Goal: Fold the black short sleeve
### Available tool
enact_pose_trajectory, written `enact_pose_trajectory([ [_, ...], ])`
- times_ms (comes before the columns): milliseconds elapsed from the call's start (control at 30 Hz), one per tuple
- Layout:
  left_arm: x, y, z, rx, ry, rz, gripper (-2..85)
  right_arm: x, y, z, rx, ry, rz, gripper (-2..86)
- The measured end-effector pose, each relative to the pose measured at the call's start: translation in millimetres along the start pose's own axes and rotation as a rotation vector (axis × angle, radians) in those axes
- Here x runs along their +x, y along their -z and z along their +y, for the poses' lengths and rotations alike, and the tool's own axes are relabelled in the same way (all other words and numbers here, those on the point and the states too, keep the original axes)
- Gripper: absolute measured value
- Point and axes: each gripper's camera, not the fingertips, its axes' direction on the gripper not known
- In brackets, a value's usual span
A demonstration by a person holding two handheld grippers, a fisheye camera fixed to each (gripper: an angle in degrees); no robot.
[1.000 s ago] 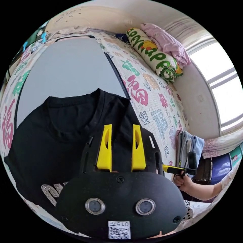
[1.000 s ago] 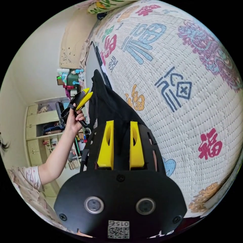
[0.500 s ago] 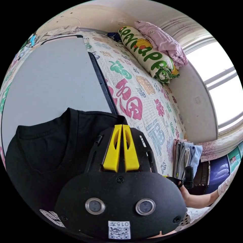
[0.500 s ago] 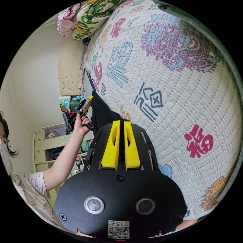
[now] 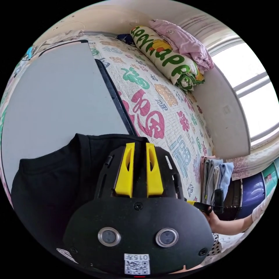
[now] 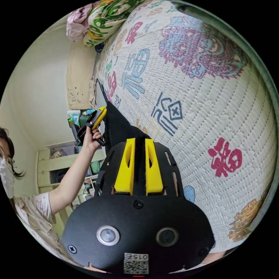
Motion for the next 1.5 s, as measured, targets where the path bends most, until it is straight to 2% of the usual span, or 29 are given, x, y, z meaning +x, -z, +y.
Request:
enact_pose_trajectory([
  [167,16,78,8,-0.009,-0.001,-0.050,10.8,-5,-34,51,-0.162,0.210,0.122,9.0],
  [400,40,135,19,-0.098,0.031,-0.092,10.9,19,-107,131,-0.259,0.299,0.241,8.1],
  [500,50,145,-8,-0.151,0.045,-0.057,9.0,35,-129,159,-0.211,0.298,0.279,6.9],
  [667,75,187,-86,-0.168,0.005,-0.125,2.1,62,-175,199,-0.192,0.315,0.350,5.8],
  [800,88,214,-146,-0.200,-0.053,-0.134,1.4,81,-211,226,-0.189,0.320,0.385,5.8],
  [1000,99,285,-230,-0.174,-0.051,-0.102,2.4,96,-286,281,-0.224,0.489,0.593,5.9],
  [1133,72,395,-257,0.021,0.072,-0.007,5.1,107,-316,305,-0.286,0.426,0.666,6.5],
  [1300,-10,539,-222,0.274,0.414,-0.028,7.1,60,-355,362,-0.238,0.626,0.665,7.1],
  [1367,-55,603,-185,0.401,0.638,-0.068,8.0,35,-417,395,-0.299,0.766,0.647,7.7],
  [1500,-105,674,-146,0.528,0.886,-0.128,10.6,6,-554,450,-0.435,0.953,0.584,8.2],
])
